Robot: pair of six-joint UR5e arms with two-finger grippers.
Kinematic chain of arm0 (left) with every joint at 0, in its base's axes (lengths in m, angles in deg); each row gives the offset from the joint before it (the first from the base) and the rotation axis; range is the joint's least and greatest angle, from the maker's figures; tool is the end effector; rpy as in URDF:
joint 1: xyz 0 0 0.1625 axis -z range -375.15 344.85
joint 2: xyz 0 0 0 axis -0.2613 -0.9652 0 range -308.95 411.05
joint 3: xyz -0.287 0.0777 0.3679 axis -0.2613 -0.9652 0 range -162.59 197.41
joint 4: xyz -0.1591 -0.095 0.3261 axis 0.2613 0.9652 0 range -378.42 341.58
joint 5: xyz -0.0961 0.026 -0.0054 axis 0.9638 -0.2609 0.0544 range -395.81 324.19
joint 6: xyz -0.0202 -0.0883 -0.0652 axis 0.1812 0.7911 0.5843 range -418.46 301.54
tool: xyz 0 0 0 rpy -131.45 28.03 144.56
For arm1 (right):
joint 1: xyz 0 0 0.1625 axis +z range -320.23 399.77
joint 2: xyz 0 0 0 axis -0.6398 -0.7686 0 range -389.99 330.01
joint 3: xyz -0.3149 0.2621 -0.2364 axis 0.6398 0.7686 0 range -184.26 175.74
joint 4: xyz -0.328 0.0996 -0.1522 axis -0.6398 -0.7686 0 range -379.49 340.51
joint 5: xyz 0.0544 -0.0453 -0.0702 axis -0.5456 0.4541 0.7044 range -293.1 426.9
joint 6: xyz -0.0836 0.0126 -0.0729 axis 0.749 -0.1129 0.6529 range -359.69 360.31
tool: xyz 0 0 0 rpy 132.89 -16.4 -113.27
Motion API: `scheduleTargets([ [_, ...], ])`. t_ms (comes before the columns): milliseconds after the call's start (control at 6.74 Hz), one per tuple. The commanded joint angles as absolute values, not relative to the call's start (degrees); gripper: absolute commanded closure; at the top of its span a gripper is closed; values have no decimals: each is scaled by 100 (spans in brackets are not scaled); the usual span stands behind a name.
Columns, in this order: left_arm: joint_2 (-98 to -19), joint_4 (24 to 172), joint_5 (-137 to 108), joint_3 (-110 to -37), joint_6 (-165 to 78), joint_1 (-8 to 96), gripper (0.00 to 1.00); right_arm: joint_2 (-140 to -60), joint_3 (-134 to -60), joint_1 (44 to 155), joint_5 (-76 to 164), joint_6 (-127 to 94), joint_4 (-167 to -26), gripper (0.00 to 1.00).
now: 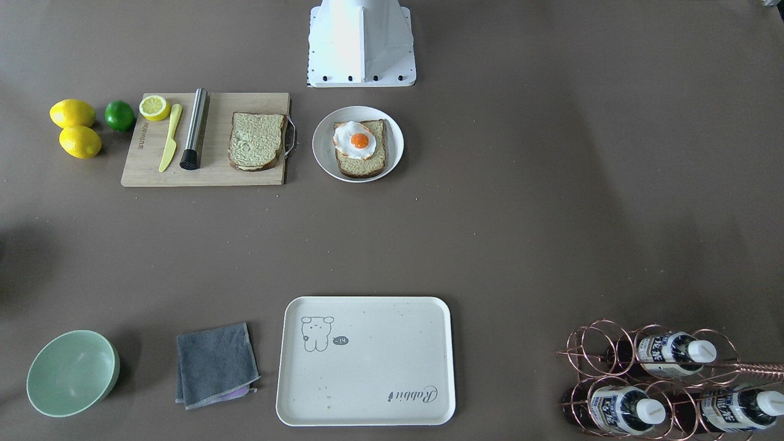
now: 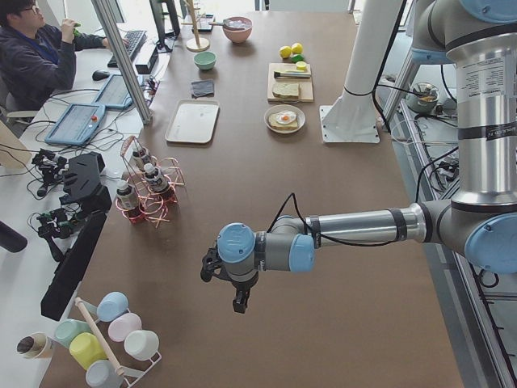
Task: Make sandwich and place on tray
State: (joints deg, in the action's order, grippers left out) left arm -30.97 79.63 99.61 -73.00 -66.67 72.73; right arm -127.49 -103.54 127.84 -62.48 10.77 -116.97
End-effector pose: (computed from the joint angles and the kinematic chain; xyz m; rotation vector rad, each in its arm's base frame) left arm -0.0396 -0.3840 0.7546 0.0501 0.7923 0.1741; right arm 0.0497 -0.3812 0.7163 -0.0443 -0.6928 -0.1734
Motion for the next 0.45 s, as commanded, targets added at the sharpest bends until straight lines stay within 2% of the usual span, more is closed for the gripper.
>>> scheduleTargets([
  [0, -3095, 7923, 10232, -7390, -6637, 7292, 2, -12746, -10366, 12784, -6257, 1077, -11696, 0],
  [297, -3060, 7949, 10323, -7373, -6646, 7309, 2, -12746, -10366, 12784, -6257, 1077, -11696, 0],
])
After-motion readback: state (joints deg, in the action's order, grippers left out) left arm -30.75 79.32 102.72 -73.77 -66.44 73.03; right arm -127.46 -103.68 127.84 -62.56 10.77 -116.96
